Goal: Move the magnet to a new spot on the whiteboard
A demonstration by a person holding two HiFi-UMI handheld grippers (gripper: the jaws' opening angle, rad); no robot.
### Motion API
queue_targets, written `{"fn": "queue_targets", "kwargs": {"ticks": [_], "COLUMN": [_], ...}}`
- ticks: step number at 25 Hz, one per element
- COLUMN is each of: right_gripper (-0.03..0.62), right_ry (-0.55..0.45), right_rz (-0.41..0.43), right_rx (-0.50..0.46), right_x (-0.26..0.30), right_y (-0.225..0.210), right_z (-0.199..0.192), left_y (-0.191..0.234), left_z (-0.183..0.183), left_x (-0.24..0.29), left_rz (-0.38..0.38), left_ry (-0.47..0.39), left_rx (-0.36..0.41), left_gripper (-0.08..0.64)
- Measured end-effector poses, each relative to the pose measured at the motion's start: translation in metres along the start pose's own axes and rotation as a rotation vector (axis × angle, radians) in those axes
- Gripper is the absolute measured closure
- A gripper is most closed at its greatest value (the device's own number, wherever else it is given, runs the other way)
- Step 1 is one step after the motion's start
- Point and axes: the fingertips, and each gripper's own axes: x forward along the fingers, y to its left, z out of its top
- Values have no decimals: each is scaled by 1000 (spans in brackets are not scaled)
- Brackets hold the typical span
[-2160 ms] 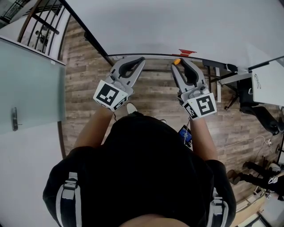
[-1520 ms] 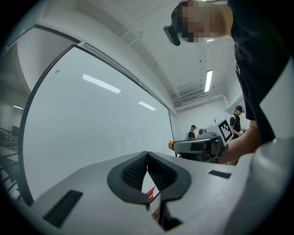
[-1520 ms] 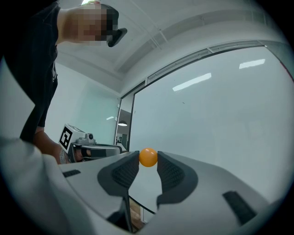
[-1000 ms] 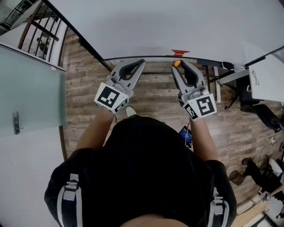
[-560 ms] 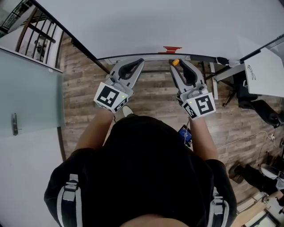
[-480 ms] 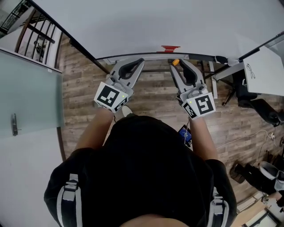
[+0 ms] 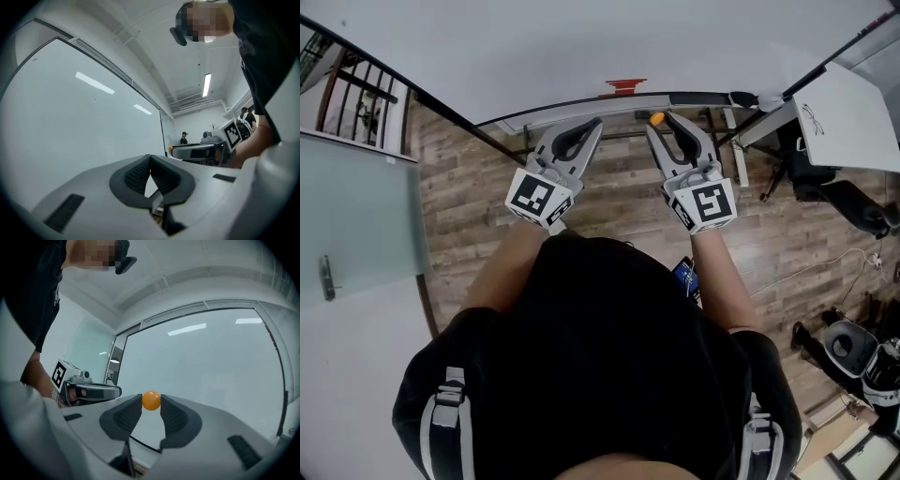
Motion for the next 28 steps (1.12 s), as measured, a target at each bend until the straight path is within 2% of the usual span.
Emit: {"fn": "queue_targets", "kwargs": {"ticks": [7,16,20,28], "right_gripper": [472,472,472,472], "right_ry": [22,94,122,170], "right_rz": [-89,-152,-196,-227], "right_rx": [14,42,108,176], "right_x": [18,84,110,161], "right_y": [-5,3,-4,-6], "right_z": [-47,-133,-174,-229], "left_y": [8,75,104,139], "left_z": [-60,-142,-175,-223], "left_x": [8,10,16,31], "left_rz": [-4,61,77,64], "left_ry": [13,74,114,155], "left_rx": [-15,-130,-123,-126], "left_gripper": [555,555,554,555]}}
